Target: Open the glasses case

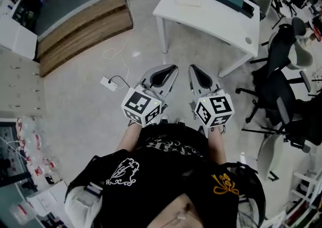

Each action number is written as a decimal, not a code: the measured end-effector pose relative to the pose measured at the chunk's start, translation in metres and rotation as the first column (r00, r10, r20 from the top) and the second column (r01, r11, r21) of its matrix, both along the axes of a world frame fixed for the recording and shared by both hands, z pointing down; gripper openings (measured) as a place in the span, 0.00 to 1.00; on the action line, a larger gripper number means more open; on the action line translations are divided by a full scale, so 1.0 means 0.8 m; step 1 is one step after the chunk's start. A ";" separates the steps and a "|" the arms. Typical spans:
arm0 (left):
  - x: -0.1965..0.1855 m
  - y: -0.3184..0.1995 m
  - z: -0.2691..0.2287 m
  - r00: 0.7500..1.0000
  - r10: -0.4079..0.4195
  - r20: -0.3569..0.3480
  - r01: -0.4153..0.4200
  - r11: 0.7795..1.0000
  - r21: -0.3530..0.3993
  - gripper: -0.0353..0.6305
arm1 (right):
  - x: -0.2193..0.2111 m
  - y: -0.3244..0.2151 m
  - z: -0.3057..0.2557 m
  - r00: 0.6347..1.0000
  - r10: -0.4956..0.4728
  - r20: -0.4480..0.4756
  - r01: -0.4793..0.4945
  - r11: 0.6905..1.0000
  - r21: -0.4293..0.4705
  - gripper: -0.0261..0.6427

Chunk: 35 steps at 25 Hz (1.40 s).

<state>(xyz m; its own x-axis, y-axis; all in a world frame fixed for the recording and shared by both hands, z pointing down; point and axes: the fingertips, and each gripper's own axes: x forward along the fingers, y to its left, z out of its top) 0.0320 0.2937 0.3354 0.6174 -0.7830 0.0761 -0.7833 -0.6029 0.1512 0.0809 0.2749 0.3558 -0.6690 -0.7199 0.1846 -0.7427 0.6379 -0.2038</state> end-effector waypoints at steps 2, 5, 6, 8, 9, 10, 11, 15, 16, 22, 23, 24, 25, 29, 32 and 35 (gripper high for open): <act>-0.008 -0.001 0.001 1.000 -0.002 -0.005 0.002 1.000 -0.003 0.09 | -0.006 -0.002 0.002 1.000 -0.001 0.013 0.001 1.000 -0.012 0.06; -0.024 -0.002 0.006 1.000 0.002 0.003 -0.002 1.000 -0.006 0.09 | -0.021 -0.006 0.006 1.000 0.001 0.029 0.000 1.000 -0.019 0.06; -0.030 -0.002 0.009 1.000 0.002 0.010 -0.002 1.000 -0.006 0.09 | -0.026 -0.007 0.007 0.999 0.002 0.032 -0.001 1.000 -0.021 0.06; -0.043 -0.002 0.015 1.000 0.002 0.023 -0.001 1.000 -0.005 0.09 | -0.038 -0.006 0.013 0.999 0.005 0.036 -0.004 1.000 -0.025 0.06; -0.049 -0.002 0.018 1.000 0.002 0.027 -0.002 1.000 -0.004 0.09 | -0.043 -0.005 0.015 0.999 0.007 0.037 -0.006 1.000 -0.027 0.06; -0.054 -0.003 0.020 1.000 0.003 0.030 -0.003 1.000 -0.004 0.09 | -0.048 -0.005 0.019 0.999 0.010 0.038 -0.009 1.000 -0.029 0.06; -0.059 -0.004 0.023 1.000 0.005 0.031 -0.005 1.000 -0.005 0.09 | -0.052 -0.005 0.022 0.999 0.013 0.037 -0.012 0.999 -0.033 0.06; -0.069 -0.008 0.029 0.999 0.026 0.032 -0.025 1.000 -0.011 0.09 | -0.061 -0.001 0.033 1.000 0.024 0.017 -0.024 0.999 -0.042 0.06; -0.070 -0.010 0.030 0.999 0.031 0.033 -0.030 0.999 -0.010 0.09 | -0.062 -0.001 0.033 1.000 0.026 0.012 -0.026 0.999 -0.041 0.06; -0.057 -0.031 0.032 0.997 0.064 0.036 -0.064 0.998 -0.006 0.09 | -0.051 -0.015 0.033 0.999 0.049 0.000 -0.049 0.998 -0.048 0.06; -0.055 -0.036 0.032 0.997 0.066 0.037 -0.066 0.998 -0.007 0.09 | -0.048 -0.019 0.033 0.999 0.053 -0.002 -0.053 0.997 -0.050 0.06; -0.053 -0.041 0.033 0.997 0.065 0.041 -0.065 0.998 -0.008 0.09 | -0.045 -0.024 0.033 0.998 0.057 -0.004 -0.057 0.997 -0.052 0.06; -0.052 -0.048 0.034 0.997 0.063 0.047 -0.062 0.998 -0.009 0.09 | -0.042 -0.030 0.033 0.998 0.061 -0.005 -0.061 0.997 -0.051 0.06; -0.050 -0.081 0.040 0.997 0.047 0.060 -0.047 0.999 -0.008 0.09 | -0.030 -0.068 0.039 0.998 0.068 0.005 -0.068 0.996 -0.052 0.06; -0.046 -0.114 0.050 0.999 0.027 0.046 -0.026 0.999 -0.026 0.09 | -0.023 -0.109 0.047 0.998 0.054 0.016 -0.053 0.997 -0.059 0.06; -0.037 -0.157 0.052 0.999 0.007 0.052 -0.006 1.000 -0.026 0.09 | -0.014 -0.160 0.048 0.999 0.037 0.027 -0.035 0.997 -0.064 0.06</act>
